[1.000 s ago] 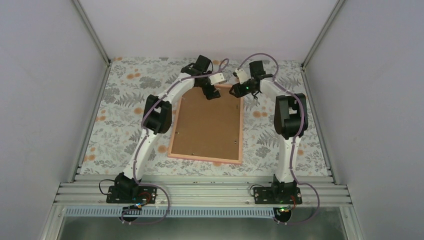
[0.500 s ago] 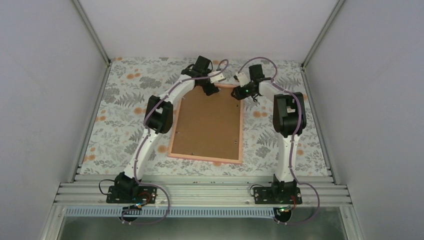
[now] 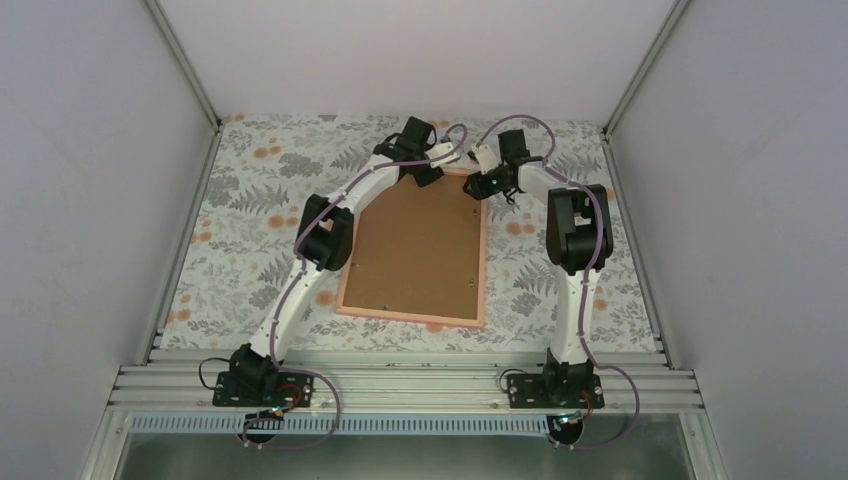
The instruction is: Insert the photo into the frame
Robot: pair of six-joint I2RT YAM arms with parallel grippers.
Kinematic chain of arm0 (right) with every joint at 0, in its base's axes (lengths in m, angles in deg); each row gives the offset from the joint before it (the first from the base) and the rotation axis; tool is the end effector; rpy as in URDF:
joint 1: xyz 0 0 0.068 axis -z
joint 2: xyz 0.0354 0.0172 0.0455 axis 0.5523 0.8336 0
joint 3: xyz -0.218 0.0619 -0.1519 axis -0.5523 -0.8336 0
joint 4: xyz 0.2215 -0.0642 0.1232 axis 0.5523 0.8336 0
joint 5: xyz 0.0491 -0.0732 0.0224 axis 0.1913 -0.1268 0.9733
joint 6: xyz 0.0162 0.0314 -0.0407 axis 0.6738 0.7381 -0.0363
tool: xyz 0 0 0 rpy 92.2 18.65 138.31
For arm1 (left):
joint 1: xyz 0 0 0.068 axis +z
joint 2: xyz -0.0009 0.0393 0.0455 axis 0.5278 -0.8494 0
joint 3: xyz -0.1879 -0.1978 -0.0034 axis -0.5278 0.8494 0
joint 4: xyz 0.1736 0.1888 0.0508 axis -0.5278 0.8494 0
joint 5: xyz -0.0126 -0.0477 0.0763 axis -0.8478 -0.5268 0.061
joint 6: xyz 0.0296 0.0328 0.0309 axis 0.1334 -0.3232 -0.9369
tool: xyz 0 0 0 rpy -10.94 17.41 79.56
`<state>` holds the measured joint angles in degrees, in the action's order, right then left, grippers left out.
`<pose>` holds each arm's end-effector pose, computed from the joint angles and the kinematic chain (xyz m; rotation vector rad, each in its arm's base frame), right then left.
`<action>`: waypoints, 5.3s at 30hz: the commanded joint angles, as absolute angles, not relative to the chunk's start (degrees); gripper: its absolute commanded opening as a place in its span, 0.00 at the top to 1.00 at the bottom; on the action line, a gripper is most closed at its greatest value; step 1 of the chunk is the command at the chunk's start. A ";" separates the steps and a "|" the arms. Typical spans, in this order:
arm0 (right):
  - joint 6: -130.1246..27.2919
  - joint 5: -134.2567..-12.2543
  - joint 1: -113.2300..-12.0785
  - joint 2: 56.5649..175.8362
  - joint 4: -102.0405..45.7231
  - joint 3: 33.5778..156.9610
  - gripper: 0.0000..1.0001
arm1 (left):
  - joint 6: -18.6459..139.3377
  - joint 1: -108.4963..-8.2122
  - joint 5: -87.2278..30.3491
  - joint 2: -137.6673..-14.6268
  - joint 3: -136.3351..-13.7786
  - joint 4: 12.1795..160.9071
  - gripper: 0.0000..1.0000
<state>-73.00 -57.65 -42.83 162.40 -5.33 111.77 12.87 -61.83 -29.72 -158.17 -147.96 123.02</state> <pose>0.4619 0.0899 0.1405 -0.6722 2.4491 0.4868 0.5087 -0.3004 0.1416 1.3575 1.9512 -0.1493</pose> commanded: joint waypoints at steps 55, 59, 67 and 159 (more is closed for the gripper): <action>-57.30 -67.21 -45.58 152.70 5.55 100.57 0.29 | 32.30 -55.50 -20.89 -137.05 -134.28 122.22 0.00; -57.30 -67.89 -45.76 152.00 4.92 98.53 0.36 | 32.41 -55.50 -21.07 -137.55 -134.61 122.31 0.00; -56.62 -71.23 -45.75 154.20 4.82 99.56 0.59 | 32.51 -55.55 -21.09 -138.11 -135.25 122.47 0.00; -89.63 -41.23 -25.25 148.83 23.80 80.63 0.92 | 8.88 -87.61 -28.67 -132.80 -86.43 75.22 0.15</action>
<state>-88.38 -40.76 -24.69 145.55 23.12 81.72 7.95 -86.62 -30.24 -129.38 -83.88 72.40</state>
